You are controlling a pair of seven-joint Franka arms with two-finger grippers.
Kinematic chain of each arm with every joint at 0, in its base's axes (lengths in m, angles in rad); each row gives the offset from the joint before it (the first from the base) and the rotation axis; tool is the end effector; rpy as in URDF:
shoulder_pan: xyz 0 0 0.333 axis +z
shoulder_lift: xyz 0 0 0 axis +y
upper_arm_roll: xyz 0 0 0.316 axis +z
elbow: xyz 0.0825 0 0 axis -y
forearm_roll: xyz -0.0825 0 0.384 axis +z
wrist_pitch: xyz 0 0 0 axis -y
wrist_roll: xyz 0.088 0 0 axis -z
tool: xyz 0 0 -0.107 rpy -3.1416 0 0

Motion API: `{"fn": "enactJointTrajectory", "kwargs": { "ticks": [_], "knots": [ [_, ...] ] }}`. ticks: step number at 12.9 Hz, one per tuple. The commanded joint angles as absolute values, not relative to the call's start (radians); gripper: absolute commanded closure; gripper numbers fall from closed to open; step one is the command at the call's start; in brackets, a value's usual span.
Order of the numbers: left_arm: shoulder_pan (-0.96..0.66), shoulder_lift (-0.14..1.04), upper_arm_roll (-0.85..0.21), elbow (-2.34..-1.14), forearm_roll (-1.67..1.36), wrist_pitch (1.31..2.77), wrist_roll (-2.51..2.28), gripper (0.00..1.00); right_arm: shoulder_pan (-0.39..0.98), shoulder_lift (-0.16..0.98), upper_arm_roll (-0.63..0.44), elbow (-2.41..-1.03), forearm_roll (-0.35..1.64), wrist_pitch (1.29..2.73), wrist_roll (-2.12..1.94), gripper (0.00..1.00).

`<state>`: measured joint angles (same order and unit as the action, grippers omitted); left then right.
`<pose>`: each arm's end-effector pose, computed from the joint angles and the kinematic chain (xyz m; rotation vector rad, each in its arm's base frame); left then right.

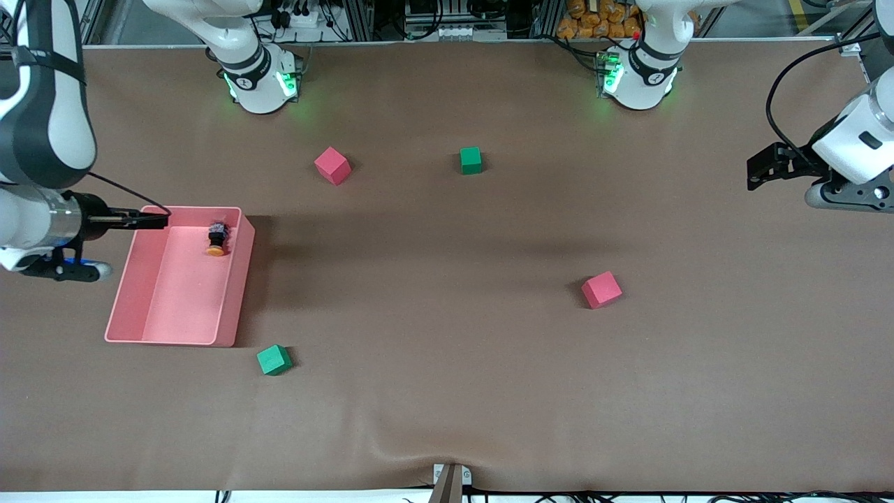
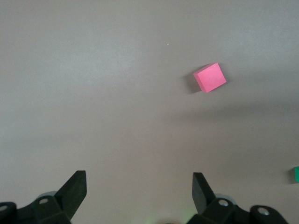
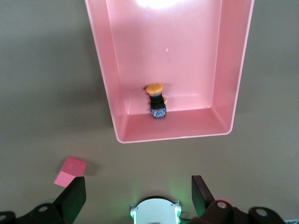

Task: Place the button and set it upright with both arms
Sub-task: 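Lower the right gripper and grasp the yellow button's black body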

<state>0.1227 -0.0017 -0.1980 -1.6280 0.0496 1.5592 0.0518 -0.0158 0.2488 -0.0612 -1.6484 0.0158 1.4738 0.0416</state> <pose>0.5494 -0.0362 0.5977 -3.0828 0.1978 0.1028 0.5828 -0.0404 0.4405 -3.0581 0.1865 0.6576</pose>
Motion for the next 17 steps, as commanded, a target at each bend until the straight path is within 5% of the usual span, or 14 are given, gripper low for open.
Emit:
{"fn": "enactJointTrajectory", "kwargs": {
  "ticks": [1, 8, 17],
  "knots": [
    [0.124, -0.011, -0.204, -1.637, 0.052, 1.560, 0.035, 0.00, -0.041, 0.196, -0.058, -1.843, -0.006, 1.634, 0.023, 0.00],
    [0.118, 0.023, -0.210, -1.651, 0.051, 1.580, 0.034, 0.00, -0.041, 0.207, -0.060, -2.213, -0.008, 2.138, -0.008, 0.00],
    [0.120, 0.038, -0.230, -1.647, 0.052, 1.588, -0.003, 0.00, -0.058, 0.376, -0.060, -2.241, -0.017, 2.313, -0.029, 0.00]
  ]
}}
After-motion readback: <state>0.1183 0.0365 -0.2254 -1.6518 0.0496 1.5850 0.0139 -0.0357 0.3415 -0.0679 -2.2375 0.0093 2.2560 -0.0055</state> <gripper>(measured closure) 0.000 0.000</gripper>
